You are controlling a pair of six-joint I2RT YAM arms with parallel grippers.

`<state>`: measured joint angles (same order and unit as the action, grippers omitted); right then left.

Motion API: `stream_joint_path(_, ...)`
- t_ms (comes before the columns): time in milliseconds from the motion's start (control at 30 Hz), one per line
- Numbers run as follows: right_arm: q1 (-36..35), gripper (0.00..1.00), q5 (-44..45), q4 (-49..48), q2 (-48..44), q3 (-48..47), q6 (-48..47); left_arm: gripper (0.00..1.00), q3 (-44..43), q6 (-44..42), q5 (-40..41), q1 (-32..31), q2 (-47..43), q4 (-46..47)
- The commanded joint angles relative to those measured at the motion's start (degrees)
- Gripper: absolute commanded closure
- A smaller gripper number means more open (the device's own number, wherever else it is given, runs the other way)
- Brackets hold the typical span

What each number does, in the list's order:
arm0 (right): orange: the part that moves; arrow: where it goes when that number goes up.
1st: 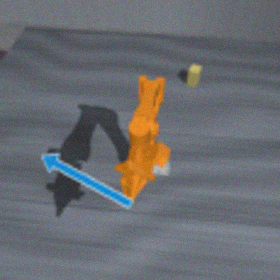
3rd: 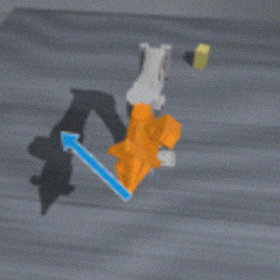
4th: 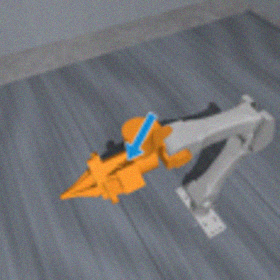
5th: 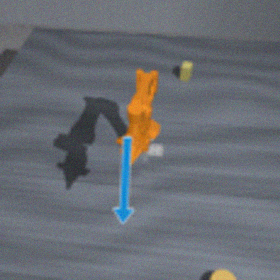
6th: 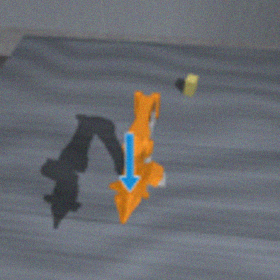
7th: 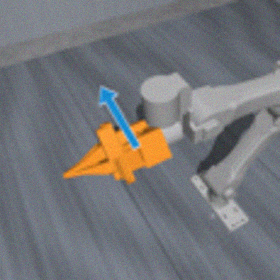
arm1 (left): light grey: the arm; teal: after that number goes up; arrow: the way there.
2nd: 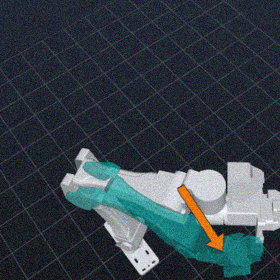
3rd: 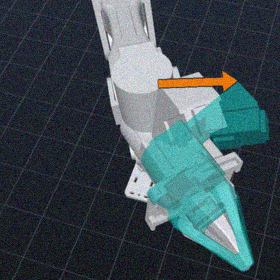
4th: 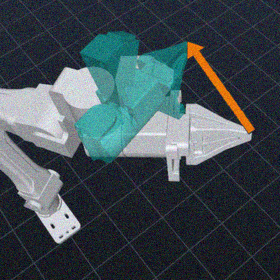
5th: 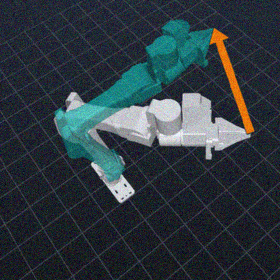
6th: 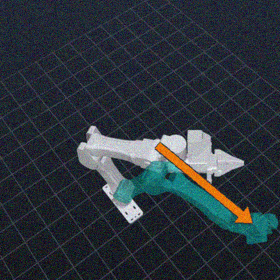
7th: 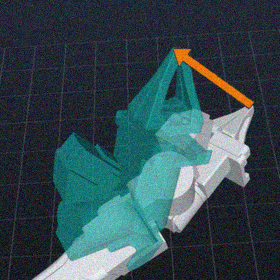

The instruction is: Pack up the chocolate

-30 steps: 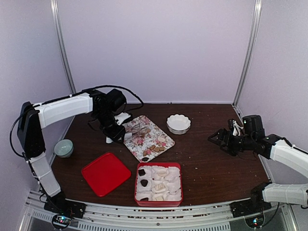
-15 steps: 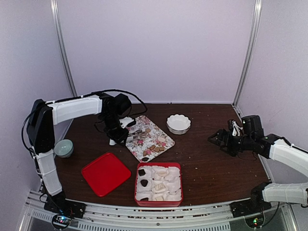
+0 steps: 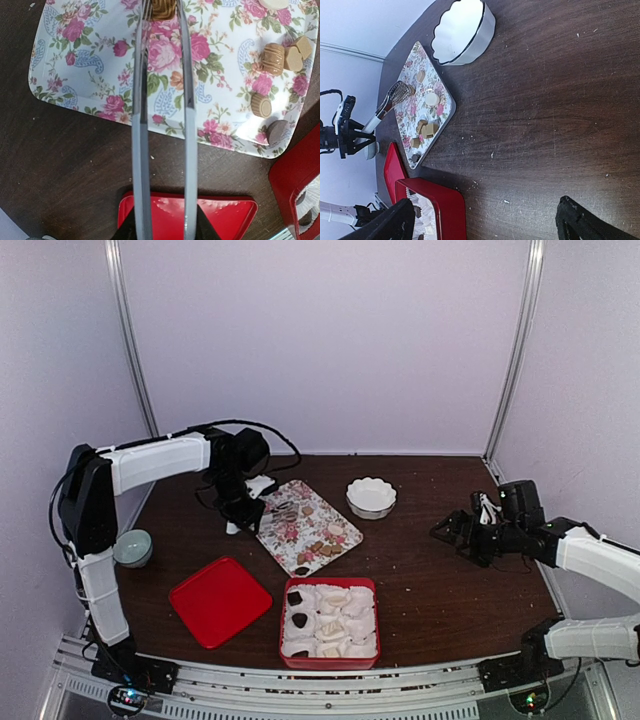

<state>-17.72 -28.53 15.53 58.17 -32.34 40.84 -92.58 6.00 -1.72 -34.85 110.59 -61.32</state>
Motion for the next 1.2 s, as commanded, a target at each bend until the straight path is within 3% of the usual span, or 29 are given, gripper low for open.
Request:
stream_joint_path(0,-0.31,0.0,0.13,-1.11,0.51,-1.66,-0.64,0.91,0.82,-2.61,-1.52,0.28,-5.37,1.3)
stream_joint_path(333,-0.34,0.0,-1.46,-0.47,1.73,-2.65,-2.25,0.96,11.15,-5.19,-7.39,-1.55,-18.55,4.73)
stream_joint_path(633,-0.35,0.0,-2.38,-0.43,1.47,-2.65,-2.95,0.96,18.79,-11.53,-4.69,-16.76,-29.75,5.36)
stream_joint_path(833,-0.38,0.0,-2.58,-0.46,0.19,-1.61,-2.63,0.95,21.03,-11.26,-3.04,-24.89,-30.22,6.15)
stream_joint_path(1167,-0.35,0.0,-1.91,1.14,-3.51,0.38,-2.14,0.93,20.89,-10.76,-1.31,-28.22,-22.83,10.12)
